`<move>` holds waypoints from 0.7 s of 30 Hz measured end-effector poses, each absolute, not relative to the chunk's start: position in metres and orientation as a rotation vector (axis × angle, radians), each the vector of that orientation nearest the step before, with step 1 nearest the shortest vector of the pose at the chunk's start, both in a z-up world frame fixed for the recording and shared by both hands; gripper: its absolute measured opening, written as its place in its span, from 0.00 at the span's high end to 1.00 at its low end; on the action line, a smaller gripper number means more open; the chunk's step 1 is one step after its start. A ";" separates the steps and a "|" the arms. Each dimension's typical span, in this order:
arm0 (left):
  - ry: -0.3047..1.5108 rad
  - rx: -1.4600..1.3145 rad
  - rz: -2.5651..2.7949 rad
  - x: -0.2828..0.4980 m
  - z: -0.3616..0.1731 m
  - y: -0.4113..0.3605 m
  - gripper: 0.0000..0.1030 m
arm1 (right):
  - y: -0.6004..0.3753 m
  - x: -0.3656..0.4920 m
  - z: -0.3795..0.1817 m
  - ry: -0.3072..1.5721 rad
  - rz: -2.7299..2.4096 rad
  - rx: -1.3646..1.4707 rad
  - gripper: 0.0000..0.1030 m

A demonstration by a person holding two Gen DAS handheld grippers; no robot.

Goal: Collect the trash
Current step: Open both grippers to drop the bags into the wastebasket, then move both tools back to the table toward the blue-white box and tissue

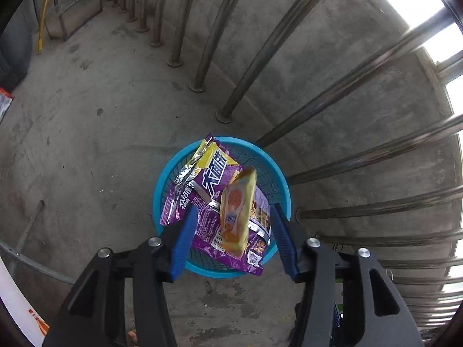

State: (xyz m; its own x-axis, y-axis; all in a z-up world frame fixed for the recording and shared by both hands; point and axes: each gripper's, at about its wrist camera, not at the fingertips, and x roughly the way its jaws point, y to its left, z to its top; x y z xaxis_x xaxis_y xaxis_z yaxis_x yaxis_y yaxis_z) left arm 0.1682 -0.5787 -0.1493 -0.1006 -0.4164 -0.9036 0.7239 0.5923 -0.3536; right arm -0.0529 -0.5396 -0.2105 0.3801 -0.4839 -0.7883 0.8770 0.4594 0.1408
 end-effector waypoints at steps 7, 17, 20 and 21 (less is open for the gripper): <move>1.332 0.205 -0.977 0.184 -0.109 -0.550 0.51 | -0.568 -0.039 -0.217 0.658 -0.901 0.736 0.51; 1.123 0.131 -1.031 0.208 0.013 -0.431 0.47 | -0.630 0.010 -0.186 0.463 -0.815 0.849 0.61; 1.047 0.123 -1.017 0.213 0.036 -0.376 0.44 | -0.649 0.035 -0.202 0.557 -0.797 0.844 0.64; 1.028 0.119 -1.012 0.214 0.042 -0.356 0.44 | -0.655 0.046 -0.213 0.605 -0.797 0.842 0.66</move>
